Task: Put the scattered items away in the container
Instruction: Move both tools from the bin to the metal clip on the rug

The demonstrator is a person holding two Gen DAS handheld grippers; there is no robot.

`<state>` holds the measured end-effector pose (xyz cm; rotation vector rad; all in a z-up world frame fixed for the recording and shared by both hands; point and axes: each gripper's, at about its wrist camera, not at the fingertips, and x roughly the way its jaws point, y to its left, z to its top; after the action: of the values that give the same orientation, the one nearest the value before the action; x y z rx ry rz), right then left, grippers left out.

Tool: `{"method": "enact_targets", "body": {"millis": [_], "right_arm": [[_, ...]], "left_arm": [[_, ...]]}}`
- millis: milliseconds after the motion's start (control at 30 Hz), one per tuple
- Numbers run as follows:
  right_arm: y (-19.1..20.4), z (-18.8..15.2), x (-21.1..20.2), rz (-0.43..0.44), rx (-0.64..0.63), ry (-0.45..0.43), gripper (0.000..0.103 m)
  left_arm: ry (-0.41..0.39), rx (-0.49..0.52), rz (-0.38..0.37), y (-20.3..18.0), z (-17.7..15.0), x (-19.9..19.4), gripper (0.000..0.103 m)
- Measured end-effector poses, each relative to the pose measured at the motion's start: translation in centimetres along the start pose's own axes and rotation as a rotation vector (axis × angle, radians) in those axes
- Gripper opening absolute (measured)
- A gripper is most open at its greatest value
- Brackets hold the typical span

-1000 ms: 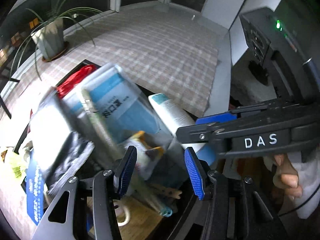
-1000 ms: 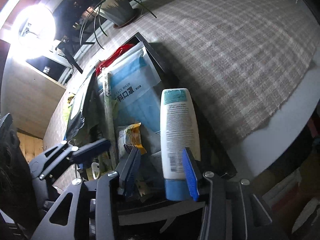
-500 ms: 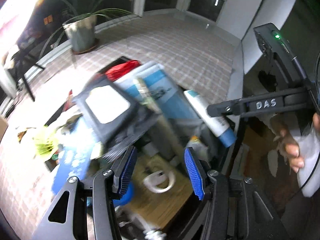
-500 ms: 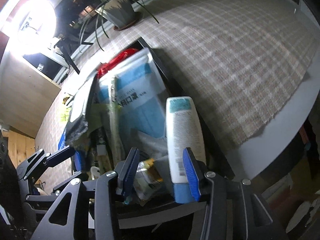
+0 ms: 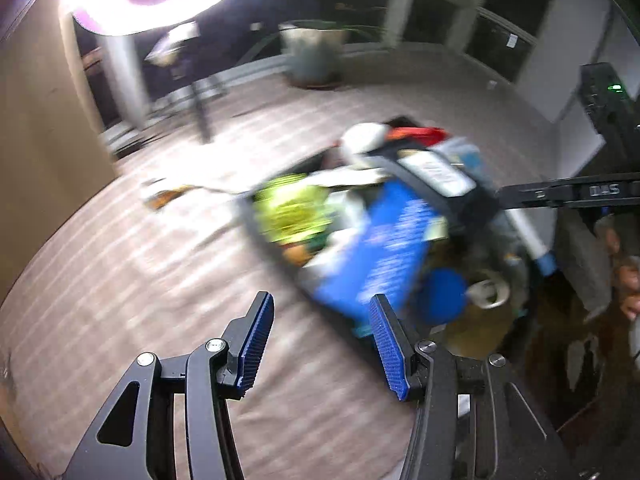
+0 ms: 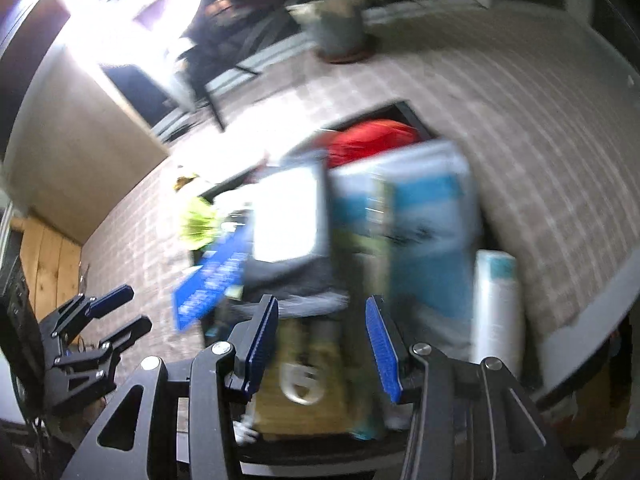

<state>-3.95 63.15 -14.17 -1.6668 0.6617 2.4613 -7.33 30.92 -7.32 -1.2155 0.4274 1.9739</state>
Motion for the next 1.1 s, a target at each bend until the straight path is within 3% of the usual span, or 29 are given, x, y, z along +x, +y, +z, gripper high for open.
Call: {"method": "enact_targets", "body": {"millis": [100,367,600,967,1100], "right_arm": [[4.1,0.9,1.2,0.029,-0.067,0.012,0.047],[15.6,2.1,5.3,0.090,-0.227,0.057,0.047],[26.0,2.0,9.5,0.161,-0.375,0.127,0.047],[38.8,1.2,16.9,0.204,-0.487,0.237,0.047],[42.0,1.3,19.3,0.209,-0.505,0.276,0.047]], "left_arm": [[0.007,-0.070,0.056,5.1,-1.5,-0.9,0.054],[0.020,-0.232,0.206,18.7,-6.8,-4.0,0.056],[0.051,-0.344,0.307,30.6,-11.8,-6.3,0.064],[0.091,-0.551,0.418,50.1,-17.1,-8.5,0.065],[0.095,-0.621,0.392,55.6,-17.4,-8.0,0.065]]}}
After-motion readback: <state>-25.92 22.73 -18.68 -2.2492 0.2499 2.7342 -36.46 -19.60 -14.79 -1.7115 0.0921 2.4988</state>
